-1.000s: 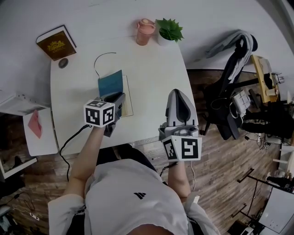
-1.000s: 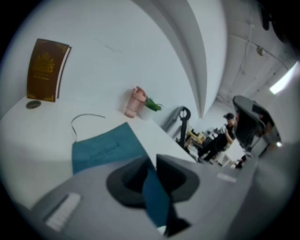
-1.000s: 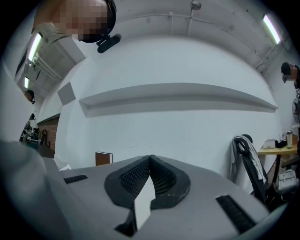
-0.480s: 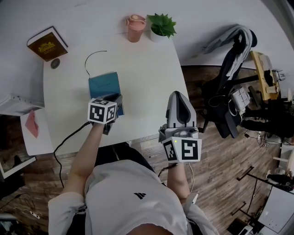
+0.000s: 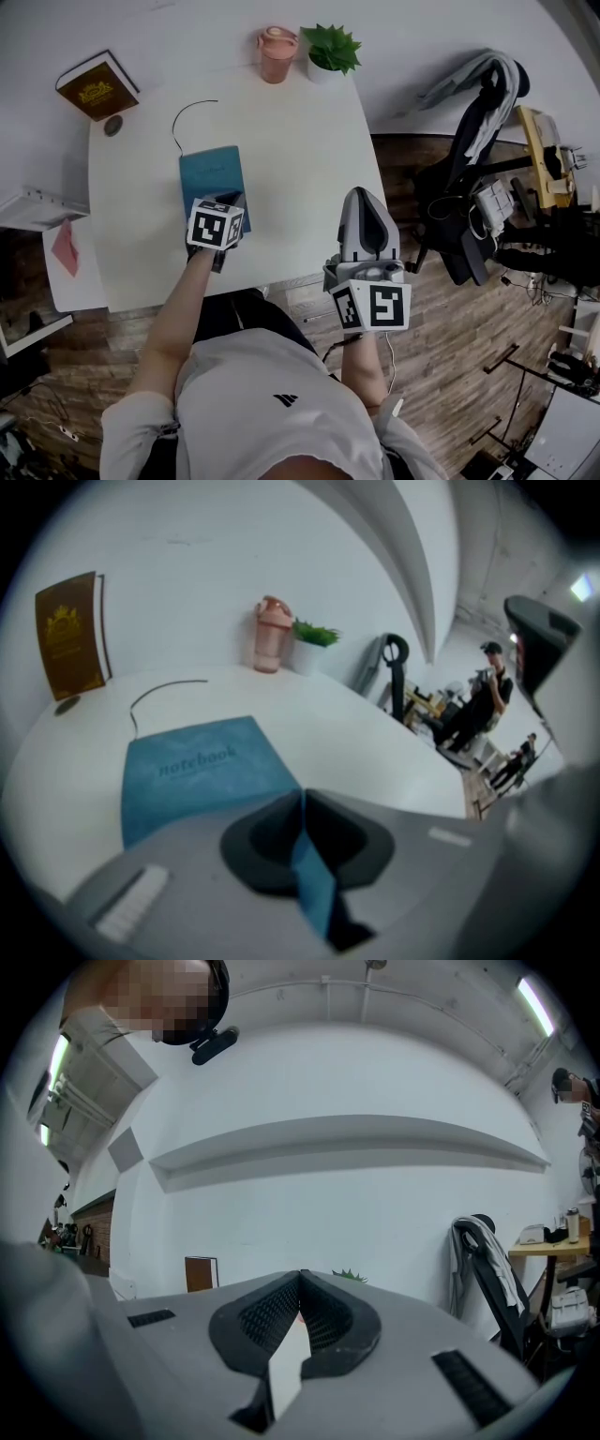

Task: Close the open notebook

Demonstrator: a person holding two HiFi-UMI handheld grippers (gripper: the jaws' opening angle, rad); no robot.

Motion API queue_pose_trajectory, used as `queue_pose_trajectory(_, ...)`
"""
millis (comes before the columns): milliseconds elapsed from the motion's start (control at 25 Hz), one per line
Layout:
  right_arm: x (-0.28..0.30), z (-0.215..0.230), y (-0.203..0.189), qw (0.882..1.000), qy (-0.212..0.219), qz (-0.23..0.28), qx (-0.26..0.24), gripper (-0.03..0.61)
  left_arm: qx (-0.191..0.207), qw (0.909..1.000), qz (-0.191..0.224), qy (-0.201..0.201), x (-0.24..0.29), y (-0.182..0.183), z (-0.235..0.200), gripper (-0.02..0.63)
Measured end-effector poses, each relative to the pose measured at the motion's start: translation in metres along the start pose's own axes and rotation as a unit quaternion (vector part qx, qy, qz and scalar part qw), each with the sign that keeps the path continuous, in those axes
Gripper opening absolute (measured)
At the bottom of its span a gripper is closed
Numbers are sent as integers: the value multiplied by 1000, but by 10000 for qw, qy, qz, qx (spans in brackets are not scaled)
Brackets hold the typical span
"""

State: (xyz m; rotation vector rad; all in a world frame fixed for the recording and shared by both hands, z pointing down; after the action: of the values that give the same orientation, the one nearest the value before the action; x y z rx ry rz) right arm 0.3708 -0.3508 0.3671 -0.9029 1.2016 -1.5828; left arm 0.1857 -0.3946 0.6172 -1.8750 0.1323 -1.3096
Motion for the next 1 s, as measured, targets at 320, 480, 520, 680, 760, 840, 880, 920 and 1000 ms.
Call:
queue_pose_trajectory(320, -8, -20, 1, 9999, 89, 57, -102, -6, 466, 9989, -62, 65, 0, -3, -1, 8)
queue_pose_trajectory(480, -15, -34, 1, 9998, 100, 57, -166, -6, 753, 9968, 226, 145, -17, 0, -2, 8)
queue_pose_trajectory(520, -16, -38, 1, 9998, 97, 52, -170, -6, 781, 9961, 371, 158, -24, 2, -2, 8)
queue_pose_trajectory(680, -20, -59, -1, 9997, 127, 73, -186, -6, 985, 9899, 994, 208, -59, 12, -1, 8)
queue_pose_trajectory(760, -23, -72, -2, 9996, 153, 98, -211, -6, 1086, 9855, 1283, 239, -80, 16, -1, 8)
queue_pose_trajectory(840, -27, -85, -3, 9995, 161, 125, -238, -6, 1150, 9809, 1550, 258, -102, 18, -1, 8)
queue_pose_trajectory(880, -29, -91, -4, 9995, 159, 136, -251, -6, 1167, 9787, 1668, 262, -113, 18, -1, 8)
queue_pose_trajectory(920, -32, -98, -5, 9994, 155, 141, -266, -6, 1175, 9767, 1777, 265, -124, 18, -1, 8)
queue_pose_trajectory(1000, -36, -110, -7, 9993, 140, 148, -299, -6, 1163, 9727, 1990, 270, -146, 17, -3, 8)
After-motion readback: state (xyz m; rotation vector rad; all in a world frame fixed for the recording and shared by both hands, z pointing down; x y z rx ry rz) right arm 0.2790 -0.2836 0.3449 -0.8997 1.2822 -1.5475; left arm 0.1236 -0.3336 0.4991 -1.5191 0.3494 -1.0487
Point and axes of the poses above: the fingertips, and each gripper's own axes: x forward along the fingers, z to its right, y out of its top, the point moved 2 cm from there along -x, backward along the fingers, and after that the axes turned 11 degrees about x, right-handed, at the moved point
